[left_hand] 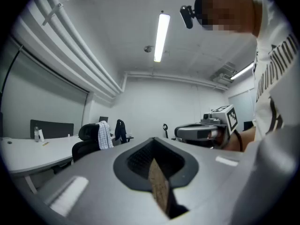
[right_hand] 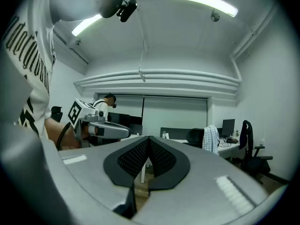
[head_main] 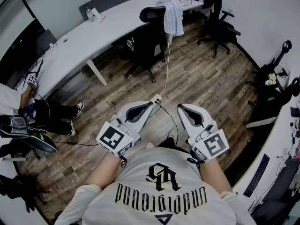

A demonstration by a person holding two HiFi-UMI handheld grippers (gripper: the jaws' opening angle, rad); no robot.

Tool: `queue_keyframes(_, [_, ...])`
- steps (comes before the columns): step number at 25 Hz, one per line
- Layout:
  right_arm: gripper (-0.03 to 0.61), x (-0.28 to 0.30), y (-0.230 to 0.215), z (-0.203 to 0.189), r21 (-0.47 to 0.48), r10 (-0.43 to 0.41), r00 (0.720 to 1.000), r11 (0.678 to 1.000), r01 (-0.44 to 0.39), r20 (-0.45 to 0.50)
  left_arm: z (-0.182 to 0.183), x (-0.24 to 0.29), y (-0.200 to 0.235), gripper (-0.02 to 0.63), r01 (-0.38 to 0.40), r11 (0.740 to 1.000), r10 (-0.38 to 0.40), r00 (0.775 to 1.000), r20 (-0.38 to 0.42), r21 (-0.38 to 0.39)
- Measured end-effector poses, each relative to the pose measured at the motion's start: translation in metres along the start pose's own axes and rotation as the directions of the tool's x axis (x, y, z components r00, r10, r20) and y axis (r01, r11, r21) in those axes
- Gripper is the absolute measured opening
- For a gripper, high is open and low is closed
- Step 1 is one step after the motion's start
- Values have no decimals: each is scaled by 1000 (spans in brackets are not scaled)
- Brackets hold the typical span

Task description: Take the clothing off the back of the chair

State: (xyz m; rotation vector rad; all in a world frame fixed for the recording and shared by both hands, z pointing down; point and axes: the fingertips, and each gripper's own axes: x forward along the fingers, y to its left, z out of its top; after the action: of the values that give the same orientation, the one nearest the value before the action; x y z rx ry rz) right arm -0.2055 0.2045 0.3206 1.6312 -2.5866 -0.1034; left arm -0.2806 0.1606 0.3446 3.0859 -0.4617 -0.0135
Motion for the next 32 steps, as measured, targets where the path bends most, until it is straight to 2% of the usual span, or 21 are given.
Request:
queue_keyframes(4, [5,4,2,-3,10,-5,1000,1000,5,-6,-2,-3,3,49,0,999,0,1000,-4,32])
queue_keyframes(9, [5,13,-3,-6,34,-3,1000,999,3,-8,-9,0,15,49,0,1000,0,1000,-15,14])
queue_keyframes(19, [5,30,-54,-18,54,-28,999,998,29,-21,-10,41,43,49,-2,1000,2,1000,-14,6])
queue_keyframes(25, [5,36,-115,-30,75,-20,1000,997,21,-13,-14,101,54,49,-12,999,14,999,-38,33])
queue_keyframes(32, [5,38,-208,-48,98,5,1000,995,-4,-9,-25,194,67,49,-34,999,35,996,-76,16])
